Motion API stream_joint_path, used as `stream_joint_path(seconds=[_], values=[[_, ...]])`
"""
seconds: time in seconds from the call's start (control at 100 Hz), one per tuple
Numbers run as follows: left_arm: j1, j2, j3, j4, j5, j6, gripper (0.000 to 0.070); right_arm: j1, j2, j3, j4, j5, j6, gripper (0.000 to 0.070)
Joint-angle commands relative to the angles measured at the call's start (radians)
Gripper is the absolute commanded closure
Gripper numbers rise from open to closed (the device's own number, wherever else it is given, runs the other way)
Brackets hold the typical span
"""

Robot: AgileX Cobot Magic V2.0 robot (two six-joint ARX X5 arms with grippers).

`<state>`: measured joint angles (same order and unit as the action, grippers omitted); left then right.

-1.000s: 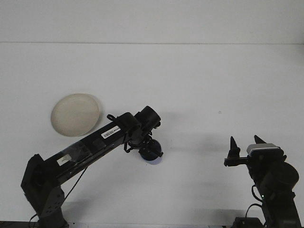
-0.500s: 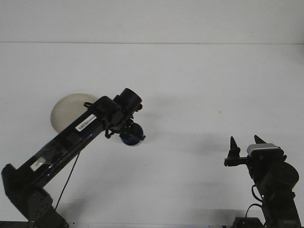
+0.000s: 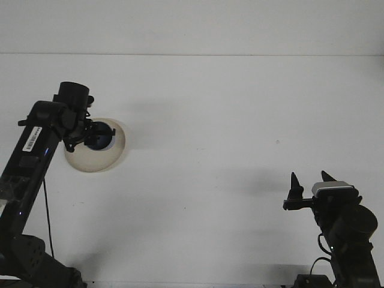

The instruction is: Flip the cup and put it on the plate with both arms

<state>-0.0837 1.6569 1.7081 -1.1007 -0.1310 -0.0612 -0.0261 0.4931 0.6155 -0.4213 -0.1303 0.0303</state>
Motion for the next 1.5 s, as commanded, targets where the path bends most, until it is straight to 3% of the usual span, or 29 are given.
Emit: stream_joint_path(seconds=[0.0, 0.38, 1.05, 1.13, 1.29, 1.49], values=[[0.034, 0.032, 0.019, 0.005, -0.003, 0.010, 0.0694, 0.001, 0.003, 0.011, 0.009, 0.000, -0.005, 0.0161], [0.136, 0.149, 0.019, 0.032, 0.001, 0.007, 0.0694, 0.001, 0.003, 0.011, 0.008, 0.000, -0.005, 0.0161], [0.156, 0.238, 0.019, 0.060, 0.034, 0.005, 0.0680, 0.001, 0.003, 0.011, 0.009, 0.000, -0.005, 0.0161], [0.157, 0.238, 0.019, 0.060, 0.034, 0.005, 0.0658, 0.000, 0.003, 0.011, 0.009, 0.000, -0.005, 0.0161], [0.158, 0.238, 0.019, 0.060, 0.034, 0.005, 0.0510, 0.000, 0.003, 0.011, 0.009, 0.000, -0.005, 0.0161], [0.162, 0.238, 0.019, 0.079, 0.034, 0.005, 0.0482, 0.001, 0.003, 0.011, 0.008, 0.000, -0.005, 0.0161]])
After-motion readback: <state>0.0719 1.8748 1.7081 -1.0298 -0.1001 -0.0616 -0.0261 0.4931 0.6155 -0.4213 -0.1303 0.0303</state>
